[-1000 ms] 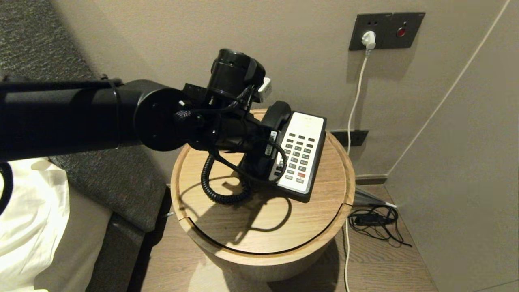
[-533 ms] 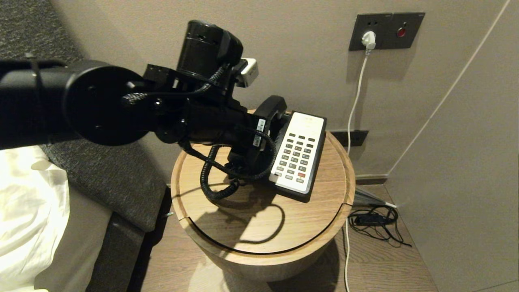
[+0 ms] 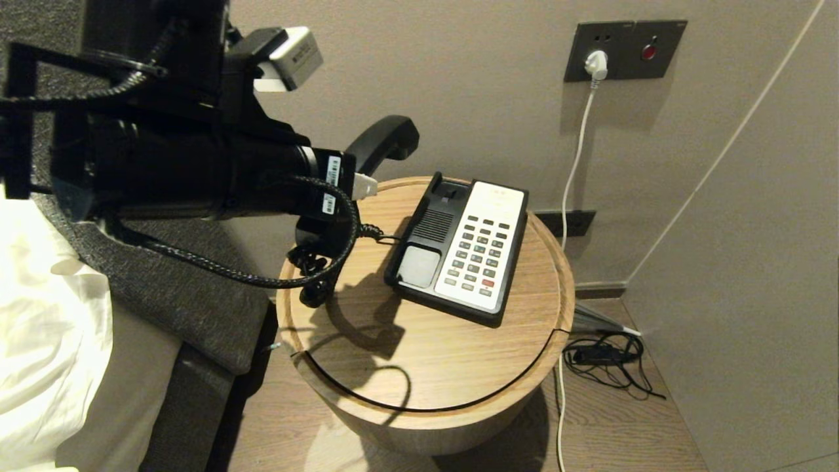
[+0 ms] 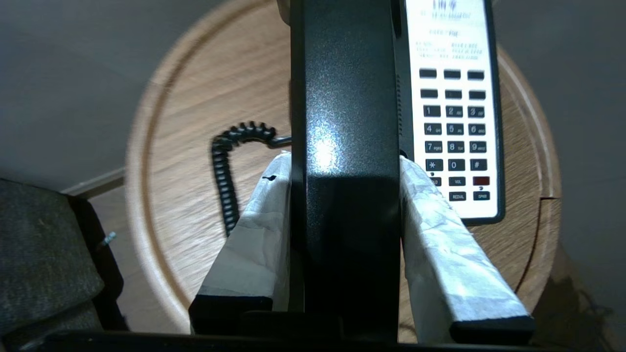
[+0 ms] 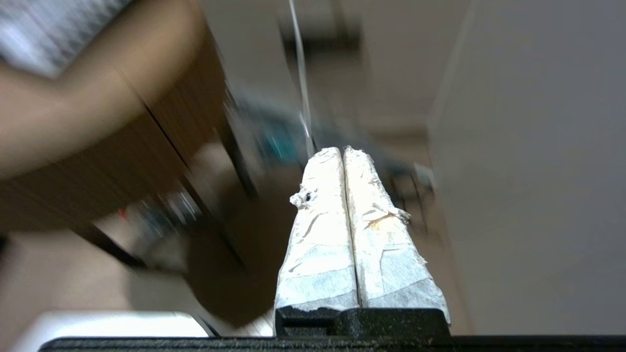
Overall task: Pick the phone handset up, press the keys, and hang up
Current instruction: Dial the number
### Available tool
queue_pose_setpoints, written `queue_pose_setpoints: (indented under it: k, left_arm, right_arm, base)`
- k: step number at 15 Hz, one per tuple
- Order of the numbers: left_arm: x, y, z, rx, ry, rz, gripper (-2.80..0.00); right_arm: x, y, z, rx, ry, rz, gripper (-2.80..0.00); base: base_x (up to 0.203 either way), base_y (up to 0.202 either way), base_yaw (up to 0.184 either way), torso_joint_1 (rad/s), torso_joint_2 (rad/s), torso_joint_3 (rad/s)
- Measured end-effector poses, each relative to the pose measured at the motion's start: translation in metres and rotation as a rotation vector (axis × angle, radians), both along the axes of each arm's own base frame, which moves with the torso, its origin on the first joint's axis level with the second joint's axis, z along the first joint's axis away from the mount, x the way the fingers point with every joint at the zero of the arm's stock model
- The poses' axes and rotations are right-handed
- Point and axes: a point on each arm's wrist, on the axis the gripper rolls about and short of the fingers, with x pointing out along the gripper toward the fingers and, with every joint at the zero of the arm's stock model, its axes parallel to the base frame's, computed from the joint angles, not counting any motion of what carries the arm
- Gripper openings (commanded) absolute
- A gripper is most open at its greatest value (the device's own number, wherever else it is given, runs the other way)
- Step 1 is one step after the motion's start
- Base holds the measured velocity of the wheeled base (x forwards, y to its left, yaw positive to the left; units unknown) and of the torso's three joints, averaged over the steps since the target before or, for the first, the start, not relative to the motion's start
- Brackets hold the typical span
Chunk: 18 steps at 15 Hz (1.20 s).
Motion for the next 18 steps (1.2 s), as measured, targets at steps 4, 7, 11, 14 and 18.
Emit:
queue_pose_setpoints:
  k: [4, 7, 11, 14, 18]
  left_arm:
    - [-0.017, 0.021, 0.014, -0.04, -0.042, 0.018, -2.8]
    - [-0.026, 0.035, 0.022, -0.085, -0.054, 0.039, -2.8]
    - [-0.025, 0.04, 0.027, -0.105, -0.073, 0.049, -2.8]
    - [-0.022, 0.04, 0.027, -0.133, -0.052, 0.053, -2.8]
    - [-0.016, 0.049, 0.024, -0.131, -0.042, 0.105, -2.8]
  right_arm:
    - [-0.002, 0.002, 0.131, 0.119, -0.004, 0.105, -2.8]
    - [0.067, 0.005, 0.165, 0.178, 0.267, 0.23, -2.8]
    - [0.17, 0.035, 0.152, 0.187, 0.628, 0.426, -2.8]
    - [0.229, 0.075, 0.138, 0.15, 0.755, 0.531, -2.8]
    - [0.29, 0.124, 0.12, 0.129, 0.843, 0.574, -2.8]
  base:
    - [0.0, 0.0, 0.0, 0.0, 0.0, 0.0]
    - [0.0, 0.0, 0.0, 0.0, 0.0, 0.0]
    - [0.0, 0.0, 0.0, 0.0, 0.0, 0.0]
    - [0.0, 0.0, 0.0, 0.0, 0.0, 0.0]
    - [0.0, 0.0, 0.0, 0.0, 0.0, 0.0]
